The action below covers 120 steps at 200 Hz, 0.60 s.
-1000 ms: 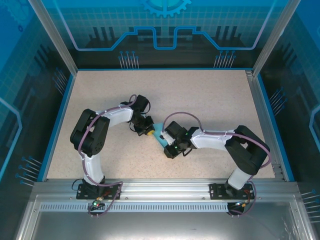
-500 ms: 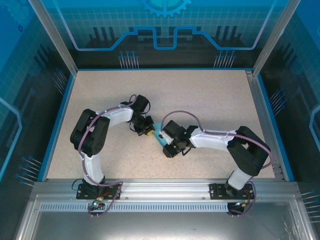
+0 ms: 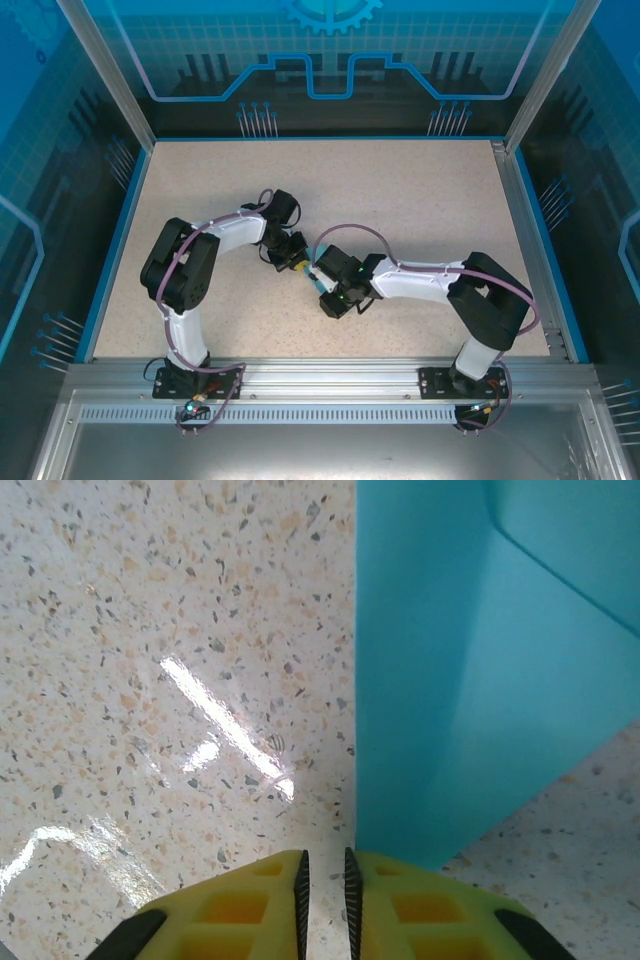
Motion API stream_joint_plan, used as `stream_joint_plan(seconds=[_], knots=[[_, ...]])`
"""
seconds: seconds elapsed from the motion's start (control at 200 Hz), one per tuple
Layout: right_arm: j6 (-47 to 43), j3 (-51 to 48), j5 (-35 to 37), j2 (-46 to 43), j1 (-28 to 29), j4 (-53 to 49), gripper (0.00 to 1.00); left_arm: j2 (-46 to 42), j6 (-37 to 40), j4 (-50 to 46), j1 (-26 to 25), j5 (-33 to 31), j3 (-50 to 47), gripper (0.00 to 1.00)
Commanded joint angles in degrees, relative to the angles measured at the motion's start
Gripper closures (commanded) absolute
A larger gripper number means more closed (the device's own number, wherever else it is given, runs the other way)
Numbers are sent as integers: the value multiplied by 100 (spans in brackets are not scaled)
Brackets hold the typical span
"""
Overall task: Fold a paper plane with a square sheet of paper (pick it up from the middle)
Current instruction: Fold the wing for the fifth time at the center of the table.
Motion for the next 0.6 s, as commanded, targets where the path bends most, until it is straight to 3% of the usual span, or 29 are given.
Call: stream_joint_plan(seconds=[0.0, 0.13, 0.38, 0.595], knots=[[105, 63, 119, 75, 100, 11, 84, 139, 51, -208, 21, 44, 74, 98], [135, 61, 200, 32, 108, -18, 83, 149, 42, -213, 24, 48, 63, 98], [90, 88, 523, -228, 108, -108, 69, 138, 25, -195, 21, 82, 82, 98], [161, 146, 429, 20, 135, 12, 72, 141, 51, -229, 28, 83, 106, 98]])
